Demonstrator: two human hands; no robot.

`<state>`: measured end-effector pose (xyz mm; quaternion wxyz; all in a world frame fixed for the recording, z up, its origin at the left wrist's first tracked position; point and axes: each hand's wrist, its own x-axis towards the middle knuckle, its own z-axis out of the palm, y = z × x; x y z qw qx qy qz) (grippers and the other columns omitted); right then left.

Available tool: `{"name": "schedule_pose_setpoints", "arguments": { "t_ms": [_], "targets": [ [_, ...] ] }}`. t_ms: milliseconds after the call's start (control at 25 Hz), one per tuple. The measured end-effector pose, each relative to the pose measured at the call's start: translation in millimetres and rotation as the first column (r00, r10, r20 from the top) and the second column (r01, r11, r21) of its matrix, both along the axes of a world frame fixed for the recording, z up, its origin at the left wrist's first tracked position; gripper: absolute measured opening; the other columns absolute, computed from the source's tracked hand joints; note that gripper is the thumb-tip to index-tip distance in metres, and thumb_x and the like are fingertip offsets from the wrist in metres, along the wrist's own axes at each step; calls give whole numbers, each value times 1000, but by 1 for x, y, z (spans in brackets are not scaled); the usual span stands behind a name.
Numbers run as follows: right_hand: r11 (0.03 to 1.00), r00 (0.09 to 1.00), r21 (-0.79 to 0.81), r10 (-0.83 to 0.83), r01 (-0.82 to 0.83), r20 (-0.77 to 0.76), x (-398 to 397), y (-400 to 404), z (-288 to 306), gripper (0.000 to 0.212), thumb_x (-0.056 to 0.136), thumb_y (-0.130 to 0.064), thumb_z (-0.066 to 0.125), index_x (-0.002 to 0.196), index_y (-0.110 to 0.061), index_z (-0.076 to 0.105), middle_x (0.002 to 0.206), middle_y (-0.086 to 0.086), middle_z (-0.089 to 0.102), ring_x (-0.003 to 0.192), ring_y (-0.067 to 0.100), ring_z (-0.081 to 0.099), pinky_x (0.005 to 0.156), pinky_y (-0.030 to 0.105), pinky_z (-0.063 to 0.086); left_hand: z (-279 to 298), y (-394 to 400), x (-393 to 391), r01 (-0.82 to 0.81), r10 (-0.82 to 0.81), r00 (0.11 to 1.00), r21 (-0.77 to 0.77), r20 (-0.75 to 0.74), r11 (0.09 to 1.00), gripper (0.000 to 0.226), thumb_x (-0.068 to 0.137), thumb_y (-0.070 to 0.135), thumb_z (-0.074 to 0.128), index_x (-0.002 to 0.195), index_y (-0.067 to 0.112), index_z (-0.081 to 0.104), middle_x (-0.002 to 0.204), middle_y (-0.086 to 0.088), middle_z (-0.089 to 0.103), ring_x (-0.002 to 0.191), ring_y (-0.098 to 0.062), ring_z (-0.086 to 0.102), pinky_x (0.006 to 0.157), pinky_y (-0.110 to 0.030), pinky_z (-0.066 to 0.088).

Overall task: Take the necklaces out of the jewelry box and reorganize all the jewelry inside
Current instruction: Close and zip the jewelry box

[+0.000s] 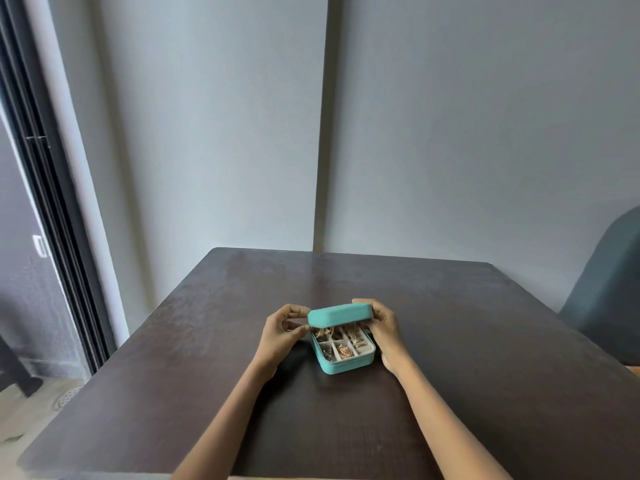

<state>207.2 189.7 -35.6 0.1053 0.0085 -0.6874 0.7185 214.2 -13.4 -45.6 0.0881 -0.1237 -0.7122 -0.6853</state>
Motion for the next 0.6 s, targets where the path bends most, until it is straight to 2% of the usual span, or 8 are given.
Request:
{"name": "schedule_pose_setpoints", "arguments": {
  "t_ms": [80,200,240,320,440,520,600],
  "targets": [
    [1000,1000,9,-3,3,12,5,1,-1,35,83,10,49,94,-17,69,96,4,70,85,15,64,75,29,53,0,1,6,18,-18,1000,4,15,1000,30,81,-12,61,93,15,63,95,-3,68,81,-18,62,68,-19,54],
    [999,999,41,-31,30,25,10,3,-2,40,84,10,42,98,-15,69,99,4,70,88,13,63,71,22,51,0,-1,16,79,-76,996,-60,50,995,38,78,1,68,108,23,58,110,-3,65,101,-17,62,82,-18,52],
    [997,999,60,-44,42,28,11,4,-1,41,84,10,39,98,-13,69,99,4,71,88,13,63,71,20,50,-1,-1,19,119,-112,991,-114,66,986,48,76,6,69,116,25,53,116,-1,62,107,-14,59,85,-16,50],
    [994,998,100,-56,54,20,14,4,0,41,83,11,38,100,-10,70,99,4,70,88,11,64,71,14,49,0,1,26,206,-185,975,-194,123,959,70,76,3,71,134,25,39,127,3,52,115,-11,53,91,-15,44],
    [992,998,118,-53,50,16,18,3,1,39,84,10,39,104,-7,68,101,5,70,87,6,63,69,10,49,-2,6,29,243,-200,966,-312,163,918,96,74,4,76,148,19,18,141,3,33,126,-9,40,101,-19,34],
    [992,999,118,-49,47,14,17,4,0,38,85,8,40,102,-9,69,103,4,70,90,9,63,71,11,48,-4,8,25,235,-182,969,-384,169,893,110,68,13,83,150,15,10,148,-1,24,128,-10,36,107,-21,31],
    [991,998,114,-68,67,4,13,4,-2,34,89,1,42,97,-17,69,106,2,69,98,13,62,80,18,47,-4,12,22,166,-108,982,-430,157,887,126,53,36,87,150,13,10,148,-3,24,132,-15,35,113,-31,31]
  ]
}}
